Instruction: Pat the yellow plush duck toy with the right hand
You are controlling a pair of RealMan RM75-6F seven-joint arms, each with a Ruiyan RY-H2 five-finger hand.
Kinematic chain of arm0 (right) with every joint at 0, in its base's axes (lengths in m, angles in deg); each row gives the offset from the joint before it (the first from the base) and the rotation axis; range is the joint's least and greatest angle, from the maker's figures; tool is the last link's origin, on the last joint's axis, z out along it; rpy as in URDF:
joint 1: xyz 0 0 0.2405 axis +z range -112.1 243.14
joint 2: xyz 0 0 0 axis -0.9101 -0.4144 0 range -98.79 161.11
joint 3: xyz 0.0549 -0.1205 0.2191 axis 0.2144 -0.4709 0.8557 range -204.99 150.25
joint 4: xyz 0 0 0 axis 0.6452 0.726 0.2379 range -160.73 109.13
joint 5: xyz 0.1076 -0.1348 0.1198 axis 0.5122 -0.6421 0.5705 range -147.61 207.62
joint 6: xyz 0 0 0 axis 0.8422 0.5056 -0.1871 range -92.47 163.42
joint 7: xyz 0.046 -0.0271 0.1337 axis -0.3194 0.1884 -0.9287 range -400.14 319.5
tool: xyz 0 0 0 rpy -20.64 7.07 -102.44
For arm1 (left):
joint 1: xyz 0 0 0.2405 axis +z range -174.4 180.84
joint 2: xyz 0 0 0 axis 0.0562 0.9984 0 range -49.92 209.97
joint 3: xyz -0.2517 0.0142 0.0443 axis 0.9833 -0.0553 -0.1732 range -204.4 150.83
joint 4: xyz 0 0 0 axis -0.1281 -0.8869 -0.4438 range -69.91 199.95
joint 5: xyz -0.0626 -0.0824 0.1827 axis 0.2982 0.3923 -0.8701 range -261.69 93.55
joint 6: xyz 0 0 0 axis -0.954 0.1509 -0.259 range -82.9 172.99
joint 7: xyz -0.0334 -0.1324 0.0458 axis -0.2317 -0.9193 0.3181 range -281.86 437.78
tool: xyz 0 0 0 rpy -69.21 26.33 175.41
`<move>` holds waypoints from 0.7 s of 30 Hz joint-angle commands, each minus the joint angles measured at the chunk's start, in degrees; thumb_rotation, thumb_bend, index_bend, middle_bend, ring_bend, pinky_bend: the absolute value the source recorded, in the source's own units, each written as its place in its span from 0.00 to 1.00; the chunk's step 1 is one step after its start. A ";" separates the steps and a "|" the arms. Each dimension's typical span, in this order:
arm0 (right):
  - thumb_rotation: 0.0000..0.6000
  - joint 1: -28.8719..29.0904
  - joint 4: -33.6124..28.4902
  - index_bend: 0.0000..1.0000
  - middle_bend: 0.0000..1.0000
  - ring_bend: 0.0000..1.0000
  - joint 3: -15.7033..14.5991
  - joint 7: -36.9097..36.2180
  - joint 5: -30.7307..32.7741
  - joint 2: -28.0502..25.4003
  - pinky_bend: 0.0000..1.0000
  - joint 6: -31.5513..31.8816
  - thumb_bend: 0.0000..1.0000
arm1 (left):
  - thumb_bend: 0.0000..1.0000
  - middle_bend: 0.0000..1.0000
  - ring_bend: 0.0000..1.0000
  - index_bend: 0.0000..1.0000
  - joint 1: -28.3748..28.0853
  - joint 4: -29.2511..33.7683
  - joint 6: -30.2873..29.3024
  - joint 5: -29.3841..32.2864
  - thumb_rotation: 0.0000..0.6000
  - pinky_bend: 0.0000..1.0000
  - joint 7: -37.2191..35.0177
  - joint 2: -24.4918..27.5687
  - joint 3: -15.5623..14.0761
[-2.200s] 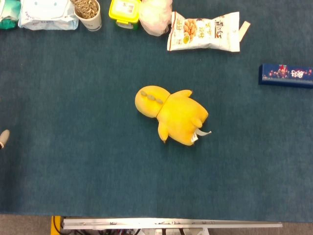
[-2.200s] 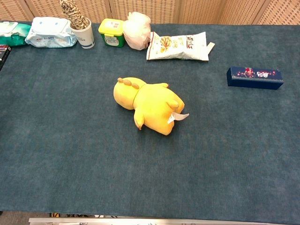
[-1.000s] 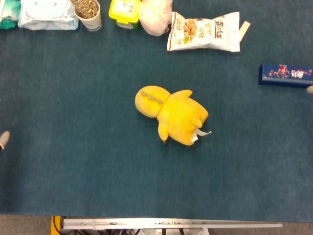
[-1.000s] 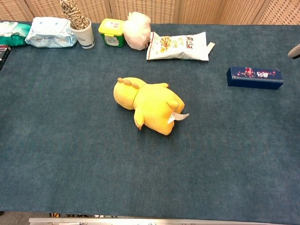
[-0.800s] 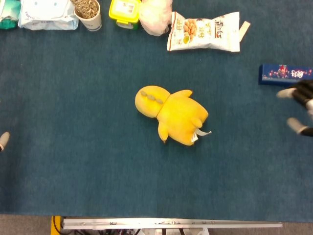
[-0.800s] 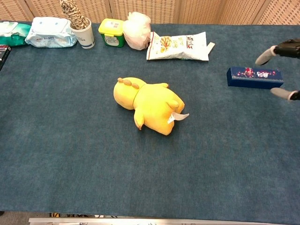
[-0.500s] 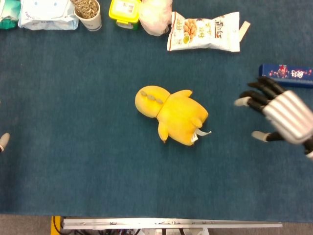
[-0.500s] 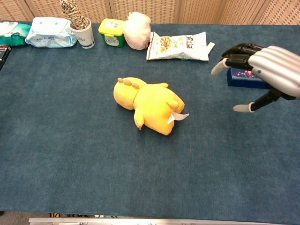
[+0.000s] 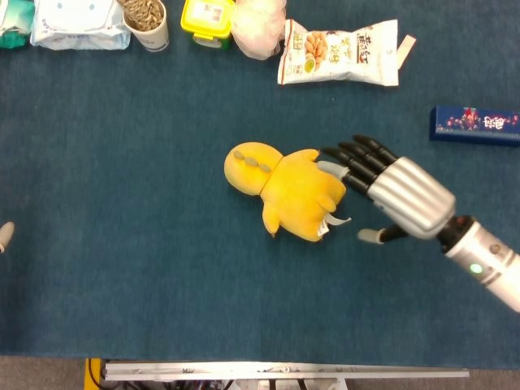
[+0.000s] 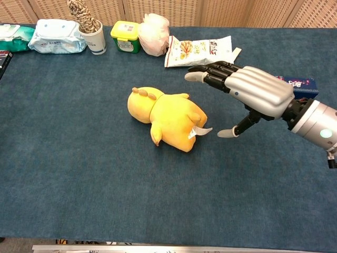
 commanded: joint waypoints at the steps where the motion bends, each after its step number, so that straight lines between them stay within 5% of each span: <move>1: 0.79 1.53 2.39 0.04 0.02 0.00 -0.12 -1.36 -0.51 2.56 0.00 -0.11 0.00 | 0.22 0.26 0.23 0.27 0.00 -0.06 0.06 0.04 1.00 0.16 -0.16 0.04 0.02; 6: 0.69 3.85 5.97 0.02 0.02 0.00 -0.65 -3.35 -1.57 6.20 0.00 -0.50 0.00 | 0.22 0.26 0.23 0.27 0.05 -0.28 0.09 0.09 1.00 0.16 -0.65 0.15 0.03; 21: 0.69 9.11 21.47 0.00 0.02 0.00 -2.95 -6.83 -5.45 17.46 0.00 1.65 0.00 | 0.22 0.26 0.23 0.27 0.07 -0.90 0.43 0.57 1.00 0.16 -1.36 0.19 0.15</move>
